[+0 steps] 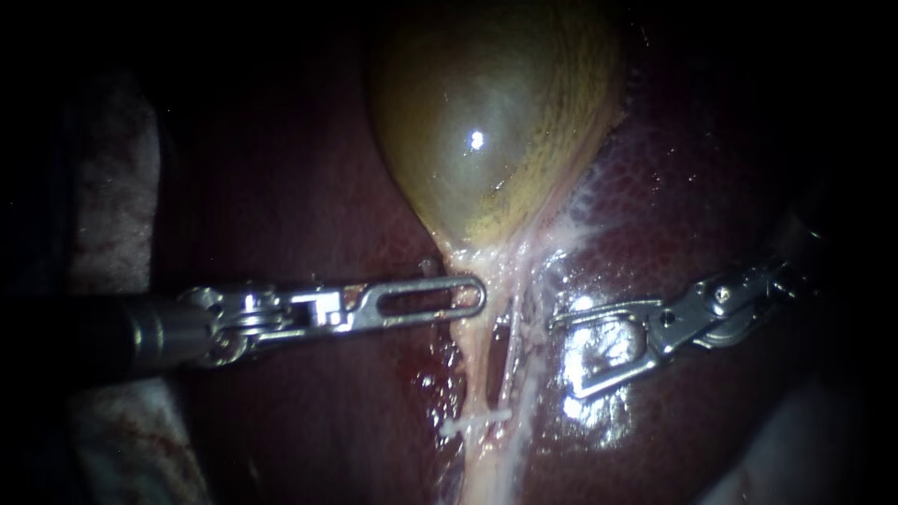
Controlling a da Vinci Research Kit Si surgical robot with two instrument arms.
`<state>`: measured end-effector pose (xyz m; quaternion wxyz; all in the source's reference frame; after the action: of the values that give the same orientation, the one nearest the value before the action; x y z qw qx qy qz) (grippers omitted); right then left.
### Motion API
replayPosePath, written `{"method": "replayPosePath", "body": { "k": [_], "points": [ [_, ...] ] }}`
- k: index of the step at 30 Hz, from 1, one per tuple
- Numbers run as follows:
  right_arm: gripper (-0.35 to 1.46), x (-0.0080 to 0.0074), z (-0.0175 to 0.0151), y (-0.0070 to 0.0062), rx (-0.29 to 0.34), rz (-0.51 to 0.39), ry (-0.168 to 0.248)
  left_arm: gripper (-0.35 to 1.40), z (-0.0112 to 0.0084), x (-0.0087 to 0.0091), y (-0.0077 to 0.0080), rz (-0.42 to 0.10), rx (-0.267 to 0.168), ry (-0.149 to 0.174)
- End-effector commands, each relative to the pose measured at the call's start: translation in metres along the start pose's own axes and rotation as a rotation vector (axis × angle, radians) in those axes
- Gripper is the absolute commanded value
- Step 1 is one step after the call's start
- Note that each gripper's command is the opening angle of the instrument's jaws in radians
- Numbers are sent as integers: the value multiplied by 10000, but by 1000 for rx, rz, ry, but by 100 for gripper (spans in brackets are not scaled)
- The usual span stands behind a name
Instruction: Going back first clip left tube
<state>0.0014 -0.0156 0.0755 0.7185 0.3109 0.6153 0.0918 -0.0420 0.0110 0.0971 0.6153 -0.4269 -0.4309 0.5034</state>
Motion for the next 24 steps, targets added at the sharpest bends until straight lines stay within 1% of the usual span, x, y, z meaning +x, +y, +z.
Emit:
{"method": "replayPosePath", "body": {
  "k": [1,12,24],
  "points": [
    [56,0,0,0,1,-2,0,-35,0,0,0,0,0,1],
    [57,-3,1,-1,-2,-3,1,-35,4,-1,-7,4,0,2],
    [57,-4,0,-2,-3,-4,0,-35,6,-2,-10,6,3,2]
  ]
}}
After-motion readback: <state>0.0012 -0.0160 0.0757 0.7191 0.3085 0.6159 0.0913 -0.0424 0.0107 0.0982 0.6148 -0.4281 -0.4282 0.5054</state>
